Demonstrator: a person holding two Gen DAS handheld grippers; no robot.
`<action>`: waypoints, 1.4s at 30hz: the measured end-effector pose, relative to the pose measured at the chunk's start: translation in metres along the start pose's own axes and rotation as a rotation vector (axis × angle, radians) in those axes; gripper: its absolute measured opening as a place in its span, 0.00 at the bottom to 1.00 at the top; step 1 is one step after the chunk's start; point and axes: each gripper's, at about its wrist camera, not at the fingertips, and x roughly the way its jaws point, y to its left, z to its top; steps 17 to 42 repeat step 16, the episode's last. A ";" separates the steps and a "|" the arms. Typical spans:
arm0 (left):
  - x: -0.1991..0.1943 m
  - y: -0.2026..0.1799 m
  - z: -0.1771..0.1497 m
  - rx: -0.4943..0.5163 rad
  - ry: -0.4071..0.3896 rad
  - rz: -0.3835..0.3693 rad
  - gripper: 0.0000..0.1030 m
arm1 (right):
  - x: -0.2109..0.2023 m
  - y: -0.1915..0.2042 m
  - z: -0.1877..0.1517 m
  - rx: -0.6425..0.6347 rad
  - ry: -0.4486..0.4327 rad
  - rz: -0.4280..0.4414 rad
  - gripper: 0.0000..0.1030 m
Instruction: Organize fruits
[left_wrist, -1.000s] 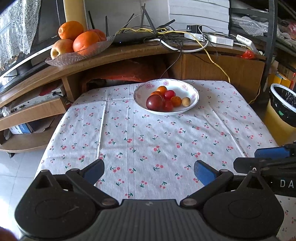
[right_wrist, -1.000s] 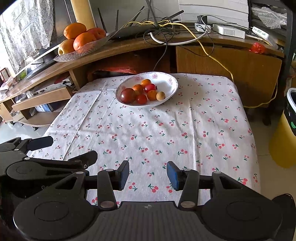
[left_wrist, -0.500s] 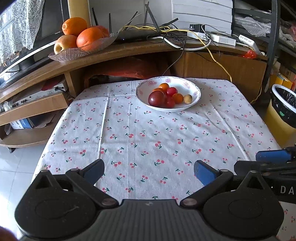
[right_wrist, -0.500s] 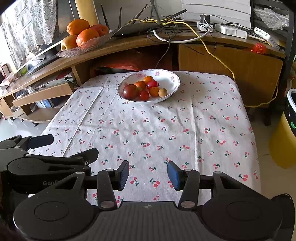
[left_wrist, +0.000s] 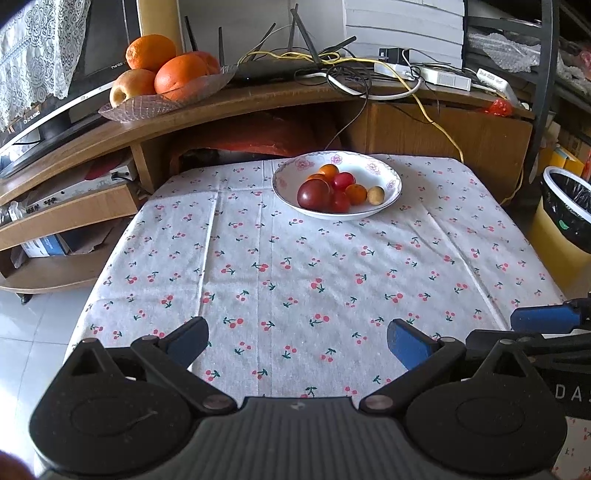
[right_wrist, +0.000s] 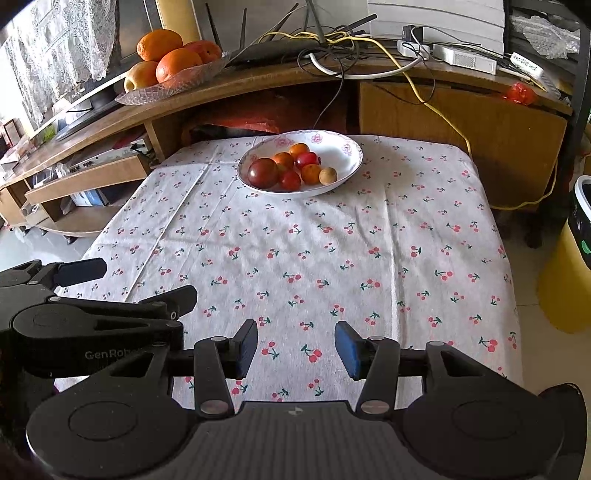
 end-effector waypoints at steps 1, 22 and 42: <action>0.000 0.000 0.000 -0.001 0.001 -0.001 1.00 | 0.000 0.000 0.000 0.000 0.000 0.001 0.42; 0.000 -0.001 -0.002 0.010 -0.005 0.015 1.00 | 0.001 0.001 -0.002 -0.001 0.003 0.000 0.45; 0.000 -0.001 -0.002 0.010 -0.005 0.015 1.00 | 0.001 0.001 -0.002 -0.001 0.003 0.000 0.45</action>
